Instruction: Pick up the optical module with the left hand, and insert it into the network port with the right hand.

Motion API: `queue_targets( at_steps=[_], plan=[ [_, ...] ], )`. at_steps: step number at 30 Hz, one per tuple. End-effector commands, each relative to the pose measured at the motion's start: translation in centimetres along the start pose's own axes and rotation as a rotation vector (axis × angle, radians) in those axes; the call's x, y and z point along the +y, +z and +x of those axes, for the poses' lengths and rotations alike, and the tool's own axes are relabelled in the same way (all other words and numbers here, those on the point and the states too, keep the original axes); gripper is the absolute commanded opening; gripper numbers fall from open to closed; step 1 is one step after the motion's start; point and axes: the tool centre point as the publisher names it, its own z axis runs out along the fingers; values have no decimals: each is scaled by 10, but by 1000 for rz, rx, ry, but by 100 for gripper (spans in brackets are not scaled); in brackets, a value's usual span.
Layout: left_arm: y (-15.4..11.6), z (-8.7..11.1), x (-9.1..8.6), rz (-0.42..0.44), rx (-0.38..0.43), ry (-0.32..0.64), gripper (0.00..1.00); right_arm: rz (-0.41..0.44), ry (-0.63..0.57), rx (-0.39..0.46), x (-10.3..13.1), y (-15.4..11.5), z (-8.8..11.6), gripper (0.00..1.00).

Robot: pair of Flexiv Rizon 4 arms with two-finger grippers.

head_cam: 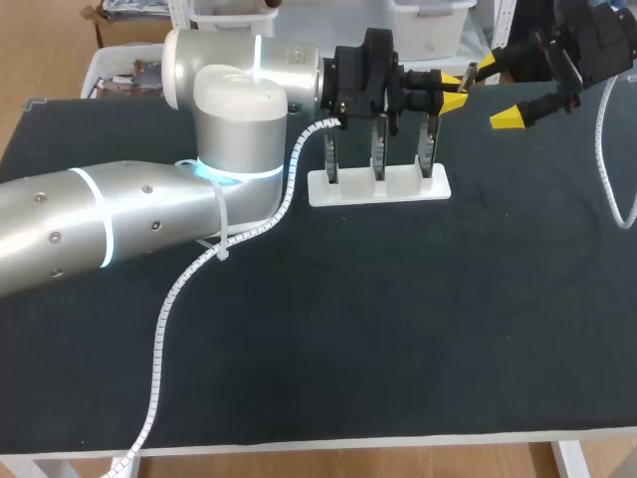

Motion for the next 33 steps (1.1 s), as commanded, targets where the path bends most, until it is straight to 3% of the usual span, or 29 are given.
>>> queue_targets(
  at_steps=[1,22,33],
  plan=[
    [1,1,2,3,-1,0,0,1,-1,0,0,0,0,100],
    [1,1,2,3,-1,0,0,1,-1,0,0,0,0,100],
    [1,1,2,3,-1,0,0,22,-100,-11,-2,-9,-31,100]
  ],
)
